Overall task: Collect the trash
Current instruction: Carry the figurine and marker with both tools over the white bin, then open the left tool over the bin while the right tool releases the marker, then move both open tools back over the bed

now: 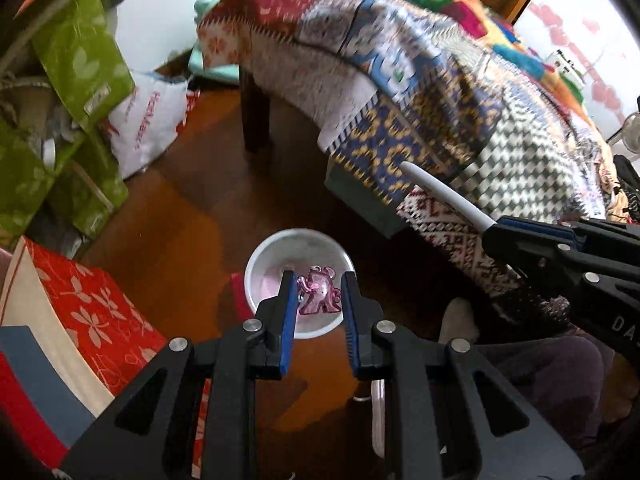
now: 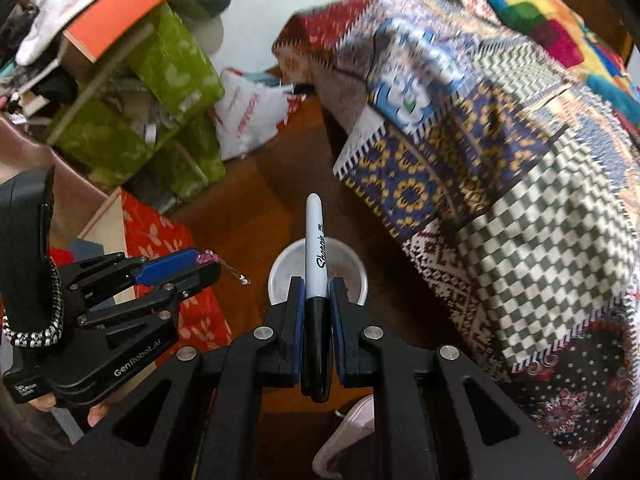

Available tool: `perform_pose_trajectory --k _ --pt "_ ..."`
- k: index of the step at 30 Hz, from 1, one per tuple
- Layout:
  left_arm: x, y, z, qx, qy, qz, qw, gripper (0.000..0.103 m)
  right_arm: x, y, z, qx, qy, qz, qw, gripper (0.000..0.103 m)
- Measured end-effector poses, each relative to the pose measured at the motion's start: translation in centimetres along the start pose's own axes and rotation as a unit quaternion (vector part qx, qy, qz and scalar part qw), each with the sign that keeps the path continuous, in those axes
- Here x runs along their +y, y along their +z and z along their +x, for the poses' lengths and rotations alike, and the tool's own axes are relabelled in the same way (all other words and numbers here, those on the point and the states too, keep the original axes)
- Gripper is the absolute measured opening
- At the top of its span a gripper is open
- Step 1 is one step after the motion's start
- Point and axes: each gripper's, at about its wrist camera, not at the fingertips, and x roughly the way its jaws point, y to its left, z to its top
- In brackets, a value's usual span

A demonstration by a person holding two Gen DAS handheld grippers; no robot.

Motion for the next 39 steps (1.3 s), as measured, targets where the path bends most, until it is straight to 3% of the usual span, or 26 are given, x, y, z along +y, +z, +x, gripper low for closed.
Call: perform_pose_trajectory --k 9,15,20,29,39 --pt "1.2 1.8 2.2 0.025 -0.016 -0.028 0.9992 0.023 -0.3 1.9 2.5 0.019 0.034 0.011 0.999 0.013" --pt "1.4 2.0 2.4 0.027 -0.005 -0.025 0.9993 0.024 -0.9 2.0 3.0 0.03 0.026 0.018 0.999 0.028" --pt "0.9 1.6 1.4 0.019 -0.001 -0.015 0.9997 0.024 -1.2 2.0 2.1 0.022 0.019 0.013 0.999 0.028" --pt "-0.9 1.9 -4.3 -0.047 0.006 0.007 0.9988 0.024 -0.4 1.1 -2.9 -0.032 -0.002 -0.015 0.999 0.028" --pt "-4.6 2.2 -12.0 -0.137 0.001 0.029 0.9902 0.024 -0.6 -0.5 -11.8 -0.134 -0.013 -0.015 0.991 0.028"
